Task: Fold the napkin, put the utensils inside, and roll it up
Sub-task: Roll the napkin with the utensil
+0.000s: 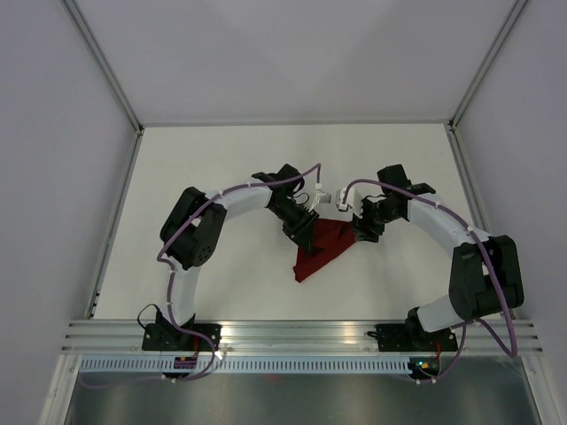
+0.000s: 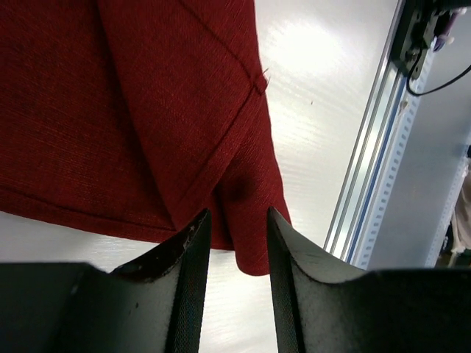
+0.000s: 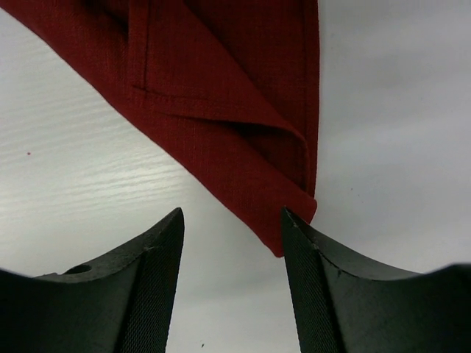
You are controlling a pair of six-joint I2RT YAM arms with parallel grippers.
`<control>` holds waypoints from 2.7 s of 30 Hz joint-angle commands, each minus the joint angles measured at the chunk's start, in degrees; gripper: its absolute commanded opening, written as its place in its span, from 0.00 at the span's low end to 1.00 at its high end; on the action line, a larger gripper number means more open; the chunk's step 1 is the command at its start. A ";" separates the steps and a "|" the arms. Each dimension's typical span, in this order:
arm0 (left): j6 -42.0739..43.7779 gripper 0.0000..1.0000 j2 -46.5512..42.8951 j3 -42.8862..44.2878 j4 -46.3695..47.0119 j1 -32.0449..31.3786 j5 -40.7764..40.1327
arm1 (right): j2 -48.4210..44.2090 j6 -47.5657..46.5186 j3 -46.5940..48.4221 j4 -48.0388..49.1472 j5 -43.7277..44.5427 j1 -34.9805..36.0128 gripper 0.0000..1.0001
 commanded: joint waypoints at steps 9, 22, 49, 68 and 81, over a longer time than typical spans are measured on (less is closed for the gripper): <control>-14.03 0.40 -18.22 -11.26 23.89 0.10 -3.63 | 6.08 8.49 -0.18 14.68 5.77 6.86 0.58; -21.33 0.41 -32.99 -19.54 31.20 0.27 -13.22 | 12.94 14.91 5.71 17.94 5.86 9.68 0.57; -31.18 0.40 -35.19 -36.67 46.93 -2.53 -23.06 | 18.38 24.05 13.35 18.82 3.05 13.10 0.57; -41.45 0.41 -34.06 -36.33 44.04 -4.31 -39.50 | 12.25 9.86 9.87 10.84 -0.73 7.05 0.68; -44.80 0.40 -16.30 -23.32 38.49 -1.75 -34.41 | -3.31 -10.47 -5.61 10.89 0.58 11.08 0.98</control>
